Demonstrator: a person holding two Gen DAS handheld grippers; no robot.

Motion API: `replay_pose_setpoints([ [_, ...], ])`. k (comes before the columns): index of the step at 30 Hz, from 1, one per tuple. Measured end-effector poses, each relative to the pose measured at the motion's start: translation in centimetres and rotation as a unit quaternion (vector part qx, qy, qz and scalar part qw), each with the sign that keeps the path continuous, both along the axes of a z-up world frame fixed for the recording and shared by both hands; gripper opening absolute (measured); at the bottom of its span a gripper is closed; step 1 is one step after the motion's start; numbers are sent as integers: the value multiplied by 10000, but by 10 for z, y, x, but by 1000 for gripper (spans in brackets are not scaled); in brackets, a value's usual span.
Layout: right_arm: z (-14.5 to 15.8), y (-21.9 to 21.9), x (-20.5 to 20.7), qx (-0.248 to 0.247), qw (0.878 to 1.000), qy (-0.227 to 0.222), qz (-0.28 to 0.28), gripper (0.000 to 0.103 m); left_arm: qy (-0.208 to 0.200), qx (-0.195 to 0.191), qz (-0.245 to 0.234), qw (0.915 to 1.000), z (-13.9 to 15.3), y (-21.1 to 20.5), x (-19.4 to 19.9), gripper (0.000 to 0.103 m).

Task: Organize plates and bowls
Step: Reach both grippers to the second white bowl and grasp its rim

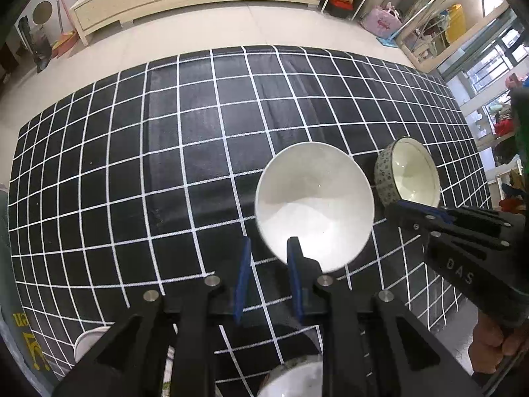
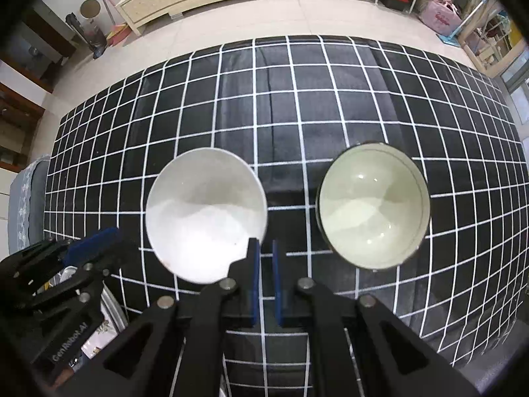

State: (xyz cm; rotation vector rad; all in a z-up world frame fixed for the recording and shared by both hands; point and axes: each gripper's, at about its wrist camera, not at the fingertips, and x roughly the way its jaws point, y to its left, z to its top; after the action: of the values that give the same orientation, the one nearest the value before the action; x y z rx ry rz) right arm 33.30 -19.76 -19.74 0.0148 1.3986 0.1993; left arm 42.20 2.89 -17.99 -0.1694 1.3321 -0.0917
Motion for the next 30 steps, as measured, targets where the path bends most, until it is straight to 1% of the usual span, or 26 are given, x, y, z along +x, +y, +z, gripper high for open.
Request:
replay_pose_setpoints([
  [5, -7, 4, 10, 96, 9999, 28, 46, 10, 79, -2, -23, 10000, -11, -2, 8, 20],
  [8, -13, 7, 16, -31, 9999, 63, 79, 10, 129, 24, -18, 9999, -18, -1, 13, 20],
  [11, -21, 10, 20, -49, 9999, 132, 78, 10, 156, 28, -26, 9999, -27, 0, 17, 20],
  [15, -27, 15, 21, -94, 9999, 32, 132, 10, 171, 73, -125, 9998, -35, -5, 23, 20],
  [17, -32, 15, 21, -61, 9999, 35, 102, 10, 192, 158, -139, 9996, -40, -9, 25, 19],
  [19, -36, 15, 20, -51, 10000, 38, 76, 10, 130, 331, -232, 9991, -42, -13, 26, 18],
  [21, -40, 17, 18, -68, 10000, 6, 32, 10, 114, 454, -238, 9986, -44, -17, 27, 13],
  [22, -40, 18, 17, -113, 9999, -13, 50, 10, 111, 485, -257, 9984, -45, -18, 27, 12],
  [25, -46, 18, 16, -312, 9994, -37, 149, 10, 122, 421, -267, 9987, -46, -16, 25, 10],
  [30, -48, 23, 5, -299, 9995, 111, 82, 10, 187, 493, -279, 9982, -53, -19, 12, 10],
])
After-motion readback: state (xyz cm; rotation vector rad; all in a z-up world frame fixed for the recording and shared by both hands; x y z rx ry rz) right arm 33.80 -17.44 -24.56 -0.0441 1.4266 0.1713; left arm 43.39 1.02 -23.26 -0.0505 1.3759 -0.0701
